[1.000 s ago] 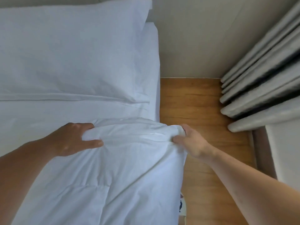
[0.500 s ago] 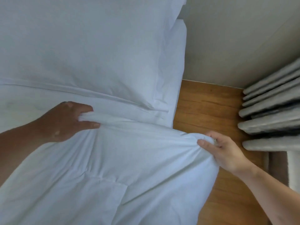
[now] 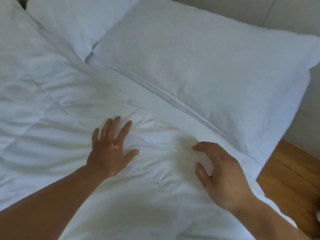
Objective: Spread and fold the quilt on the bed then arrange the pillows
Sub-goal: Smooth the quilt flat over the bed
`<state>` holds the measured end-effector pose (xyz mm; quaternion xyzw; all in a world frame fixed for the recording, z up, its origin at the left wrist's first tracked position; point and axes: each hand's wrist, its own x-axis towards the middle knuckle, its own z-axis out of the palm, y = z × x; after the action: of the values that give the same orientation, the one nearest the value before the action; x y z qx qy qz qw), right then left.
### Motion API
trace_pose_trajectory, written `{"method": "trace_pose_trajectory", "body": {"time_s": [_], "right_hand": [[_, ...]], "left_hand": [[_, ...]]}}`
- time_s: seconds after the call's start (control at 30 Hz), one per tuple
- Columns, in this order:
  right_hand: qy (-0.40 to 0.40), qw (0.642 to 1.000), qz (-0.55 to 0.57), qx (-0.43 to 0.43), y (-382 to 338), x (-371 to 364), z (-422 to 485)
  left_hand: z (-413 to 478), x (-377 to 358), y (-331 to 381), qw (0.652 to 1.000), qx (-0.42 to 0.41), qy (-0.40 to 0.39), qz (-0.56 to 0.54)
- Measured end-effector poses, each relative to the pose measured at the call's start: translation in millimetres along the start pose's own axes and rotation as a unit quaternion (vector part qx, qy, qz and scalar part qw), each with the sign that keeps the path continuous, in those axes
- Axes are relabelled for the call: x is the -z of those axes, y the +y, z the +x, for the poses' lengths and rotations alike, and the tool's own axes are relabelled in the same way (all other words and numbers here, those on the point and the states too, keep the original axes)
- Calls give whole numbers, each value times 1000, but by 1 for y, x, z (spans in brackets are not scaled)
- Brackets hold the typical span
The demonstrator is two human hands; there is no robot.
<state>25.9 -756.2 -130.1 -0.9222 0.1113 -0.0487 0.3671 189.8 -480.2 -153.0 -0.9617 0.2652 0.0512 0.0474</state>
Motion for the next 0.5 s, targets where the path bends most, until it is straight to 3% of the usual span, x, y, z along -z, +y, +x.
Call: {"method": "trace_pose_trajectory", "body": {"time_s": [0.1,0.17,0.3,0.5], "right_hand": [[-112,990,-52,67,-44,-52,41],[-133,985,-79,80,-68,-81,67],[-132,978,-141,77,-108,-124,134],[-186,971,-149,24,-180,-174,237]], "left_hand": [[-23,-3,-67,981,171,-87,-19],[-36,-14,-102,963,226,-141,-39],[-48,-38,-121,944,225,-231,-75],[-36,-55,-138,934,196,-263,-144]]}}
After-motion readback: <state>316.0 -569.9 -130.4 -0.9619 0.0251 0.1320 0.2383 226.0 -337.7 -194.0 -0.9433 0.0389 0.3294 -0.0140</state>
